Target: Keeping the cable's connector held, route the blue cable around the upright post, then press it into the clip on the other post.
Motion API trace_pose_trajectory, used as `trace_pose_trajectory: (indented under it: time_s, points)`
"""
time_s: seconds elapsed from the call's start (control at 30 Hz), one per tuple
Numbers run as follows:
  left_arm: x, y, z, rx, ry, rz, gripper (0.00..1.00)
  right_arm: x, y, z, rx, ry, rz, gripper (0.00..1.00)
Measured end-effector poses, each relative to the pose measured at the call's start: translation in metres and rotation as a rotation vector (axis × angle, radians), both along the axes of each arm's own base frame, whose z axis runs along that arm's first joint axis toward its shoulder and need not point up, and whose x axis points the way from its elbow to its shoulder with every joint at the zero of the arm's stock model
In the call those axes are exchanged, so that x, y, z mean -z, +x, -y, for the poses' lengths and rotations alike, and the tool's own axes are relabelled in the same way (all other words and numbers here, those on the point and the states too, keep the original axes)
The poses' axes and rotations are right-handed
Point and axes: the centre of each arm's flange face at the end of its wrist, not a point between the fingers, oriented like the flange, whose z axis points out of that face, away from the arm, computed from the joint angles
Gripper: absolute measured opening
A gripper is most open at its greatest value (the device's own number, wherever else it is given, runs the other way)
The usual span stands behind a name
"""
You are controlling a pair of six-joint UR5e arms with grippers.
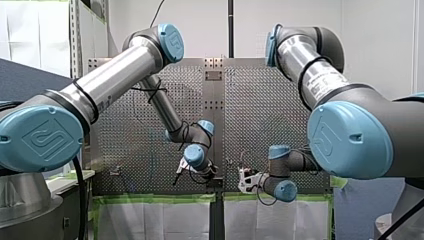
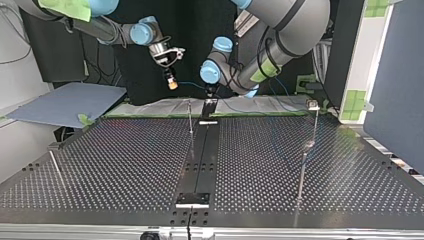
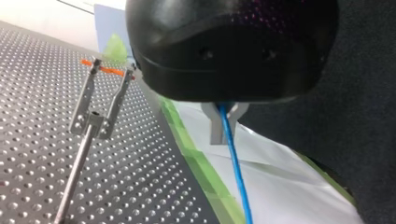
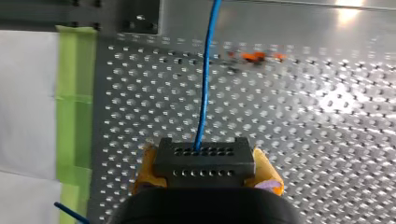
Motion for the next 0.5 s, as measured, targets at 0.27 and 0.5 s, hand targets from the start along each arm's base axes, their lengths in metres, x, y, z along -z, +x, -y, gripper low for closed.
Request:
trace_pose_trajectory:
  time_s: [0.27, 0.5]
  points:
    - [-0.006, 0.003, 0.005, -0.003, -0.036, 0.031, 0.0, -0.029, -0.002, 0.01, 0.026, 0.005, 0.054, 0.0]
    - [-0.008, 0.008, 0.009, -0.01, -0.077, 0.068, 0.0, -0.03, -0.013, 0.019, 0.069, 0.025, 0.08, 0.0]
